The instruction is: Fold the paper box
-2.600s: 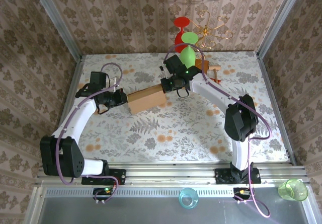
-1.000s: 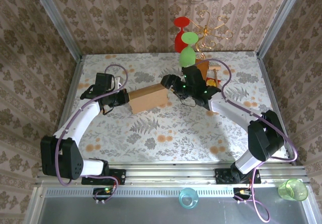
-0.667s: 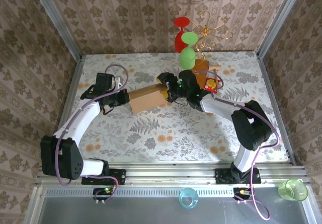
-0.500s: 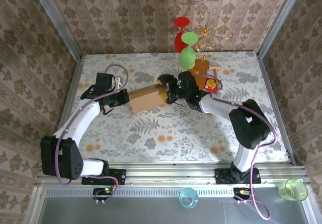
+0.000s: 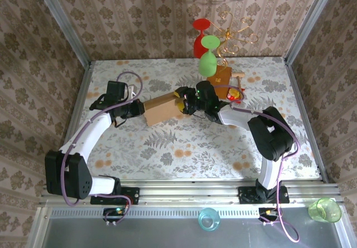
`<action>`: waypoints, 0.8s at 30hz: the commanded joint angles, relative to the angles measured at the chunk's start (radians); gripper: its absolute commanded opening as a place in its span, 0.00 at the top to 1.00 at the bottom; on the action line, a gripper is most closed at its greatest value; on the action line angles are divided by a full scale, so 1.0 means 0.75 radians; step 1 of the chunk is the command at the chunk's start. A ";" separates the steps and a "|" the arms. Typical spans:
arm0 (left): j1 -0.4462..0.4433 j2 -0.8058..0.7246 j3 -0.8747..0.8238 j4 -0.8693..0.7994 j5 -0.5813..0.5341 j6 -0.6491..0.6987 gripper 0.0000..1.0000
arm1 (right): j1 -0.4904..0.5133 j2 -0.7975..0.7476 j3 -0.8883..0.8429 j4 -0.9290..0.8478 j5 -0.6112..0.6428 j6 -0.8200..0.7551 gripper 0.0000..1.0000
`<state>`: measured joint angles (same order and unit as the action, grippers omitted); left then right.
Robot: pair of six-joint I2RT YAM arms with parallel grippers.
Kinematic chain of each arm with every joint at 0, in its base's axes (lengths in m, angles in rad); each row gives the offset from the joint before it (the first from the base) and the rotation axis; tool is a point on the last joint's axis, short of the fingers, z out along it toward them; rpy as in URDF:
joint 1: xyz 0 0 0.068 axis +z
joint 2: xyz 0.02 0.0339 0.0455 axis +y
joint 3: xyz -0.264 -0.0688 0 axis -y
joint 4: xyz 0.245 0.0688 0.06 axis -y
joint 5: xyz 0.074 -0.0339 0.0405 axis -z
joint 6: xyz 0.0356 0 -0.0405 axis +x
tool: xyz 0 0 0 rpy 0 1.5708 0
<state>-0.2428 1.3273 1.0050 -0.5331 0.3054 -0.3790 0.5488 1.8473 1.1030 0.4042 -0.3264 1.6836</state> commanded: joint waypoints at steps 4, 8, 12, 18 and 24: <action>-0.014 -0.133 -0.054 -0.006 0.101 -0.094 0.65 | -0.012 0.035 0.009 0.008 -0.011 0.015 0.42; 0.003 -0.268 -0.120 0.068 0.131 -0.214 0.56 | -0.016 0.042 0.012 0.022 -0.015 0.021 0.42; 0.068 -0.358 -0.231 0.236 0.186 -0.386 0.51 | -0.018 0.056 0.028 0.025 -0.027 0.021 0.43; 0.172 -0.306 -0.343 0.519 0.311 -0.611 0.52 | -0.018 0.060 0.033 0.026 -0.036 0.021 0.44; 0.214 -0.205 -0.379 0.721 0.355 -0.723 0.54 | -0.020 0.066 0.039 0.027 -0.041 0.021 0.44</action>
<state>-0.0898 1.1610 0.7387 -0.1234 0.5255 -0.8406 0.5392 1.8713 1.1091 0.4397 -0.3492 1.6840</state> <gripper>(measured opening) 0.461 0.561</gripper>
